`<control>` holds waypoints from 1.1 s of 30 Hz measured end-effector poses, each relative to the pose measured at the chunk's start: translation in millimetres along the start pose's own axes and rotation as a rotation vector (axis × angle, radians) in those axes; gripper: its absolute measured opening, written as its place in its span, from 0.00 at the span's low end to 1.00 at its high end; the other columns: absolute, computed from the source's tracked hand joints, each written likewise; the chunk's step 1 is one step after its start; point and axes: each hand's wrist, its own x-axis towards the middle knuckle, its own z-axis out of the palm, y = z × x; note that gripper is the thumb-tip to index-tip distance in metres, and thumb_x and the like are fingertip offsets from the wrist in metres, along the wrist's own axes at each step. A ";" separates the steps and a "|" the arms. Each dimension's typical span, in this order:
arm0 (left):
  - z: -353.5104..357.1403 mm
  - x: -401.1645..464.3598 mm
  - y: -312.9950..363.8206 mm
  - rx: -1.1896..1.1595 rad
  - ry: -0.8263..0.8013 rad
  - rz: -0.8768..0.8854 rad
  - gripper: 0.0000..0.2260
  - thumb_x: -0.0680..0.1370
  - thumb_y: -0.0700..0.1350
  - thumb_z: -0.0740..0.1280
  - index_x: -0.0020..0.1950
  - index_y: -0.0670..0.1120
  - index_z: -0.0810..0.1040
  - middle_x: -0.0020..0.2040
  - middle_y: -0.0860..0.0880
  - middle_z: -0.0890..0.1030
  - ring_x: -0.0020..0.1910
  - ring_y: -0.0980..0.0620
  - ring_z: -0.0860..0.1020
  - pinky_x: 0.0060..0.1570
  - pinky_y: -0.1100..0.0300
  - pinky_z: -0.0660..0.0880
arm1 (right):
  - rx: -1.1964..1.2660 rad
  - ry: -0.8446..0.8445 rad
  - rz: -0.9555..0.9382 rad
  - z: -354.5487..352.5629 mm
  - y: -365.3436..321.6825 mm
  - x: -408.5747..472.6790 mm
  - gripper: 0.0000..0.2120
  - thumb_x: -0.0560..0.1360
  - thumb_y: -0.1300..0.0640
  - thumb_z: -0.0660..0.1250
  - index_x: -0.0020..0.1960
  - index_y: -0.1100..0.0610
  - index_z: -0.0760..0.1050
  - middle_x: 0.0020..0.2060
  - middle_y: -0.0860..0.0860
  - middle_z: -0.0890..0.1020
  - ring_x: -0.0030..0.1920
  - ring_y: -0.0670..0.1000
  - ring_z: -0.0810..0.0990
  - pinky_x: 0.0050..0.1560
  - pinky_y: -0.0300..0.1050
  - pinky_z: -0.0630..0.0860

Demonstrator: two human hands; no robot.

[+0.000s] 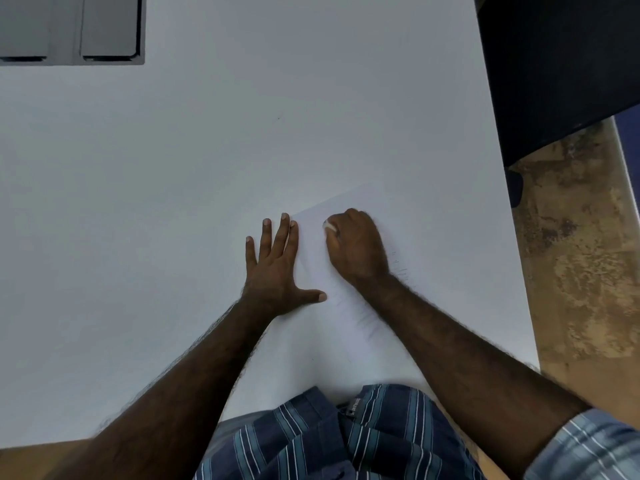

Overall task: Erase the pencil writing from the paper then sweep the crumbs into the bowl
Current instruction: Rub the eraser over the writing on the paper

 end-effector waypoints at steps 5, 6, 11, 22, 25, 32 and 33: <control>1.2 0.2 -0.8 0.019 0.003 0.001 0.65 0.61 0.83 0.61 0.83 0.49 0.34 0.81 0.52 0.29 0.79 0.47 0.27 0.77 0.35 0.37 | -0.042 -0.171 -0.245 7.0 -15.6 -22.3 0.13 0.82 0.55 0.62 0.55 0.60 0.83 0.47 0.57 0.84 0.47 0.58 0.81 0.53 0.55 0.78; 1.2 0.0 -0.8 0.015 -0.002 -0.001 0.65 0.61 0.82 0.63 0.82 0.49 0.34 0.81 0.52 0.29 0.78 0.47 0.26 0.77 0.35 0.36 | -0.049 -0.130 -0.209 5.1 -9.6 -15.5 0.13 0.82 0.55 0.61 0.53 0.60 0.83 0.45 0.57 0.84 0.46 0.59 0.81 0.53 0.55 0.78; 1.2 -0.2 -0.5 0.010 0.001 0.002 0.66 0.62 0.82 0.64 0.82 0.49 0.33 0.81 0.53 0.28 0.78 0.48 0.26 0.77 0.36 0.34 | -0.050 0.034 0.048 -1.8 5.3 5.1 0.08 0.80 0.57 0.63 0.48 0.59 0.80 0.41 0.55 0.81 0.43 0.60 0.79 0.49 0.56 0.75; 0.2 -0.3 -0.8 0.011 -0.001 0.004 0.66 0.61 0.82 0.63 0.82 0.49 0.33 0.81 0.53 0.28 0.78 0.47 0.26 0.77 0.36 0.35 | -0.073 0.035 0.056 -6.1 10.8 -5.1 0.08 0.79 0.57 0.64 0.47 0.58 0.81 0.40 0.53 0.80 0.42 0.57 0.78 0.49 0.55 0.75; 1.1 -0.4 -0.7 0.008 0.005 0.000 0.65 0.61 0.82 0.62 0.83 0.49 0.34 0.81 0.53 0.29 0.79 0.47 0.27 0.77 0.36 0.35 | -0.051 0.001 -0.047 6.2 -13.3 -21.9 0.08 0.80 0.58 0.63 0.48 0.58 0.81 0.41 0.55 0.81 0.43 0.58 0.79 0.51 0.56 0.75; -1.3 -0.7 0.7 0.001 -0.005 0.002 0.65 0.62 0.81 0.64 0.82 0.50 0.32 0.80 0.54 0.27 0.78 0.48 0.25 0.77 0.37 0.34 | -0.116 0.006 -0.046 1.3 -3.8 -16.2 0.10 0.78 0.57 0.61 0.47 0.57 0.81 0.41 0.55 0.80 0.42 0.60 0.78 0.48 0.55 0.75; -1.6 -0.6 0.7 0.000 -0.008 0.004 0.65 0.62 0.81 0.64 0.82 0.50 0.32 0.80 0.54 0.27 0.78 0.48 0.25 0.77 0.37 0.34 | -0.112 0.057 0.044 -5.1 3.6 -5.5 0.09 0.77 0.57 0.61 0.46 0.57 0.81 0.40 0.55 0.80 0.41 0.60 0.78 0.46 0.55 0.75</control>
